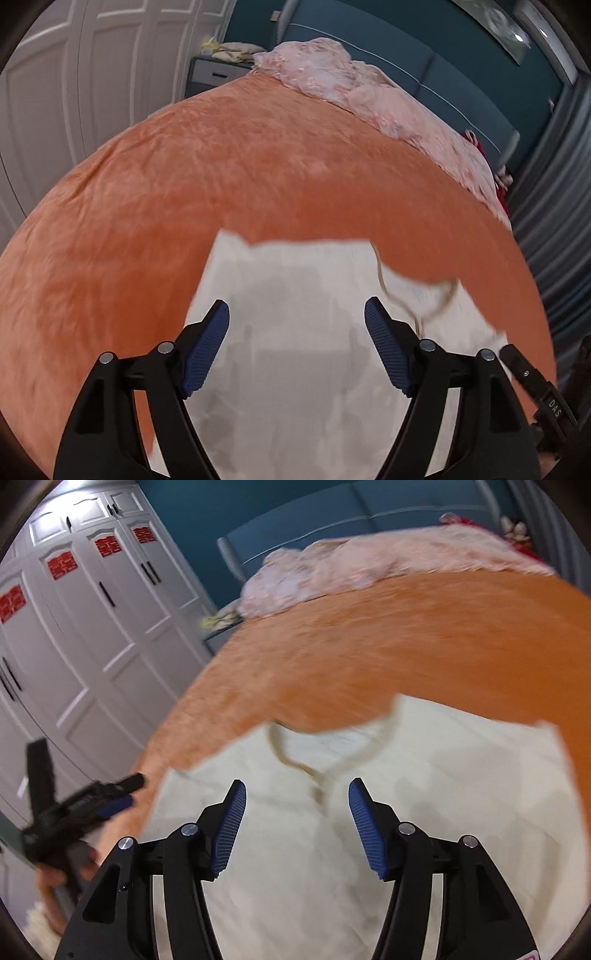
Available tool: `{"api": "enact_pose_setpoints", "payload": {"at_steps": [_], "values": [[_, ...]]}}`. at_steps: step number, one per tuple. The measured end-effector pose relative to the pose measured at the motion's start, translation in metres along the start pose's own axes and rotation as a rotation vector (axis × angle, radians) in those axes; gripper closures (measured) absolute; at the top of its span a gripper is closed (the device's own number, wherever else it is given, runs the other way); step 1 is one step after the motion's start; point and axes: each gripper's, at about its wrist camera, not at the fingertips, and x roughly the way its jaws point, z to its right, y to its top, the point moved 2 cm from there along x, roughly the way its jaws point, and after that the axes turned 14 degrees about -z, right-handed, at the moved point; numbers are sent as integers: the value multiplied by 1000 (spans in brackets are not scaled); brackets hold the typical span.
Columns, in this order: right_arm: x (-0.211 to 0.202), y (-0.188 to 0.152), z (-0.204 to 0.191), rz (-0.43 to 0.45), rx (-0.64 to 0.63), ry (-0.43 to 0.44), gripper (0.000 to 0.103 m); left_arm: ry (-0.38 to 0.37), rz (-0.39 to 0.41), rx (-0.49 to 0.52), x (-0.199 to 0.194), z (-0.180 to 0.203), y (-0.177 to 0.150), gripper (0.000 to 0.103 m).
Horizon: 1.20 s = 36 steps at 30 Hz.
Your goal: Fold large clothes
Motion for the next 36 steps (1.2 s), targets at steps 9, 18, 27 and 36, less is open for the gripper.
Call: {"api": "enact_pose_setpoints", "payload": {"at_steps": [9,18,27,36], "values": [[140,68,-16,-199,30,28,45,69,-84,-10,84,-15,36,33],[146,50,-27,-117,-67,41,99,208,14,39,101,-20,17,42],[177,44,-14,-160,-38,-74,101,263,41,69,106,-17,12,41],[112,41,32,28,185,-80,100,315,27,85,108,-11,14,41]]}}
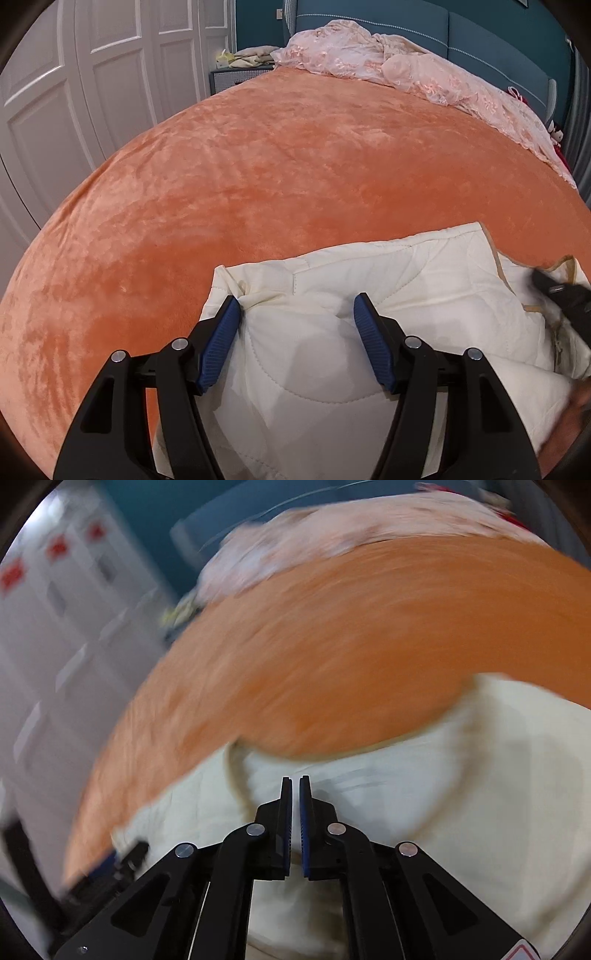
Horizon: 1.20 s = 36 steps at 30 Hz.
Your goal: Fold large clothes
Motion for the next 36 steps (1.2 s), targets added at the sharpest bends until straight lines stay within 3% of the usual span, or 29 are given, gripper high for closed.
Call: {"api": "enact_pose_setpoints", "payload": {"at_steps": [2,3,5,7,9,11,13,16,20,23,25,28,31,36], "values": [[-29,2,24,25,50,17,96,5,2,5,-11,1,2,40],[-50,4,38,46,57,14,90,-3,25,13,-24,3,2,40],[-94,6,69,92,41,-31,85,-47,63,42,-46,12,2,40],[-122,9,95,122,51,-86,56,-125,91,88,-72,36,4,29],[-146,12,127,144,81,-174,46,-227,81,133,-86,66,8,21],[-152,16,154,113,117,-225,46,-369,17,186,-90,110,12,16],[-150,20,176,65,156,-236,46,-445,-53,238,-82,155,13,15],[-137,22,196,-11,178,-235,46,-433,-103,288,-64,203,13,15],[-122,14,205,-85,174,-170,49,-476,-219,262,-29,240,9,16],[-116,10,200,-98,133,-179,72,-455,-248,271,-12,256,5,31],[-120,5,195,-60,104,-185,89,-427,-260,283,-5,262,4,60],[-137,1,190,21,72,-188,94,-361,-243,309,1,267,-4,93],[-138,-1,191,50,59,-237,96,-320,-215,325,1,269,-6,97],[-115,-5,207,-1,105,-286,96,-270,-158,338,5,274,-14,98]]}}
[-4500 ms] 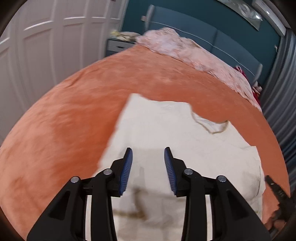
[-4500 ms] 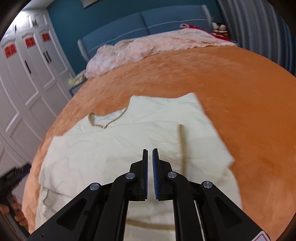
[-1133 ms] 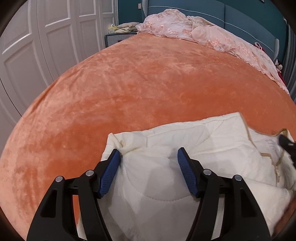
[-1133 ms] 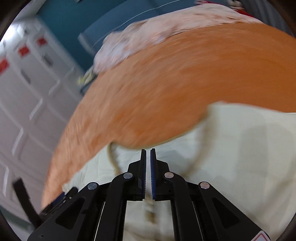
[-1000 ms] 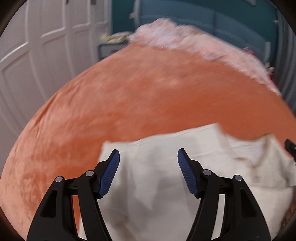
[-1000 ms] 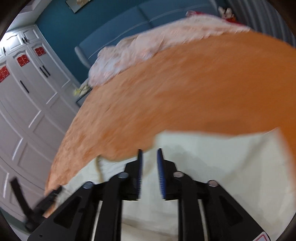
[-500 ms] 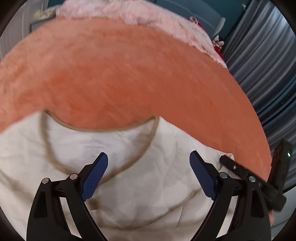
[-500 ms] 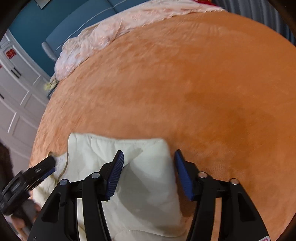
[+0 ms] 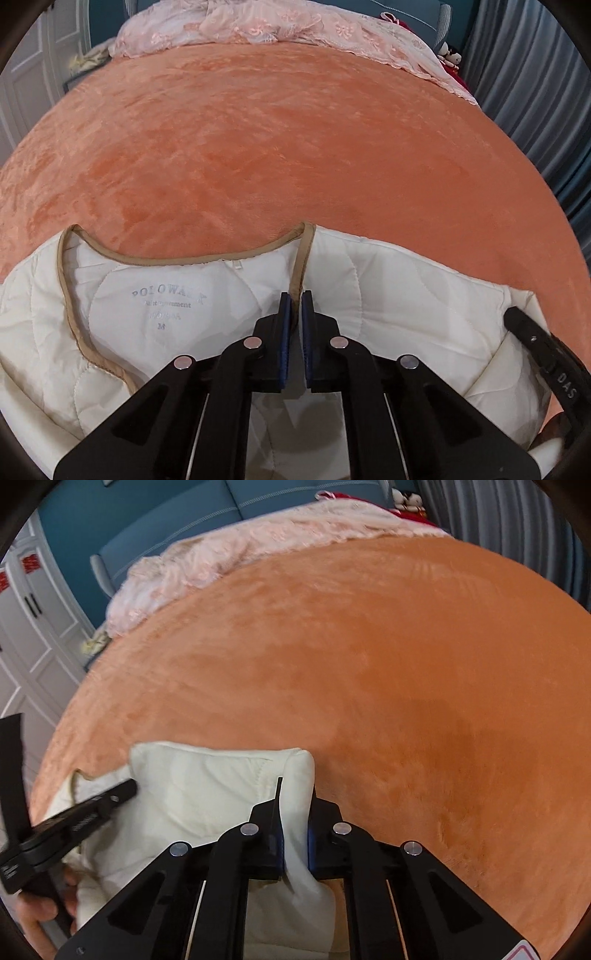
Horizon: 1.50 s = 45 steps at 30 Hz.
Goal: Fold large clothes
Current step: 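Grasp the jacket near the collar with the left tool and smooth it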
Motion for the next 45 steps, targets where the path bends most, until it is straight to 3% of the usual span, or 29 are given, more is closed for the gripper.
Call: {"api": "enact_pose_setpoints", "payload": {"at_steps": [5,7,10,11,14,15,16,18,21,23,25,32,45], "values": [[4,4,1,-4,24,-21,92,14,40,-12,-5,-3,1,96],[-14,4,2,50,49,-60,78,59,92,-21,-27,-10,-6,94],[-60,4,-10,198,49,-93,73,38,151,-10,-66,-39,-17,86],[-78,5,-23,233,26,-60,73,48,145,-12,-74,-53,-19,82],[-87,8,-71,160,-104,67,76,80,93,-29,-80,-96,-26,81],[-78,5,-99,91,-189,110,82,97,75,-30,-79,-108,-30,81],[-68,1,-120,39,-250,128,94,105,56,-29,-76,-115,-32,83],[-41,-10,-156,-45,-345,141,103,96,18,-31,-69,-126,-38,89],[4,-21,-183,-164,-385,144,103,76,-9,-38,-58,-134,-45,89],[29,-25,-190,-196,-398,105,103,78,-2,-33,-50,-136,-46,89],[43,-26,-190,-202,-404,65,103,88,21,-27,-45,-139,-47,90],[52,-26,-171,-118,-322,86,103,87,109,-46,-37,-143,-51,89],[63,-24,-174,-40,-299,36,103,144,163,-43,-29,-139,-50,89]]}}
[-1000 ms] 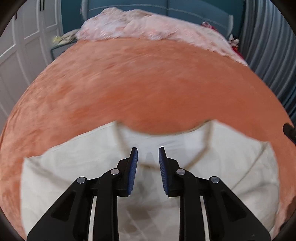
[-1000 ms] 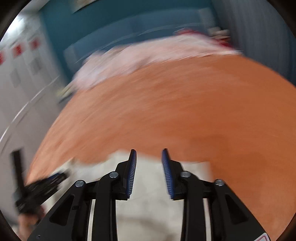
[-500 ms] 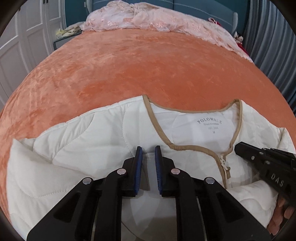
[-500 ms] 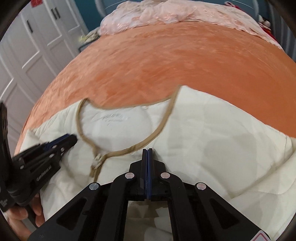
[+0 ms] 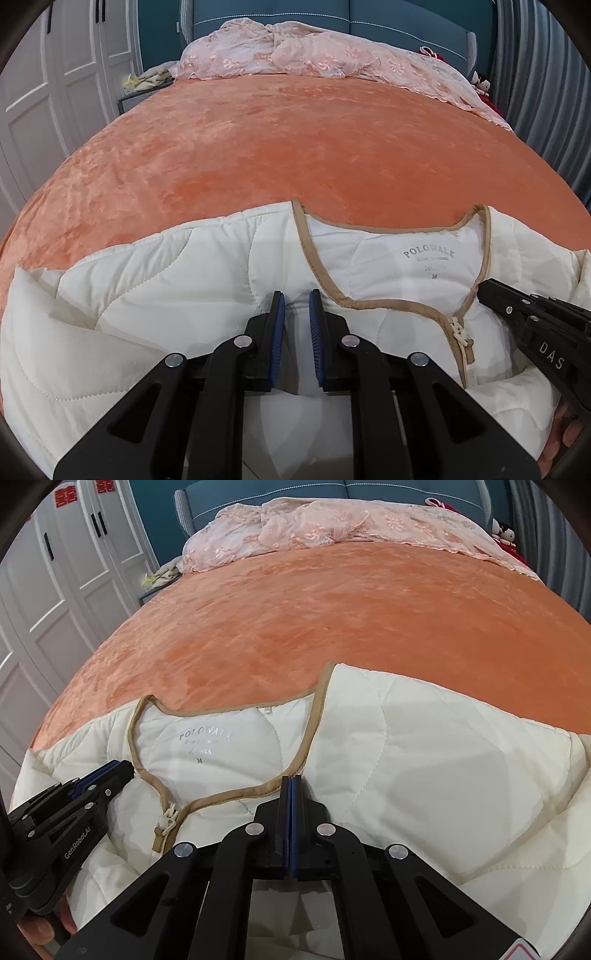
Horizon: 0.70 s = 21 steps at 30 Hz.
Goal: Fold large clothes
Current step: 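Grasp the jacket near the collar with the left tool and smooth it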
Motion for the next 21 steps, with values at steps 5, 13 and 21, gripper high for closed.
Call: {"api": "enact_pose_setpoints", "payload": {"at_steps": [5,13,21], "values": [[0,-1,0,15,1,-1,103,31,13,9,2,4,0,89],[-39,-12,12,165,96,-106,103,143,35,-47,-18,-1,-1,87],[-190,-141,84,262,175,8,57,16,92,-361,-148,-109,-94,13]]}}
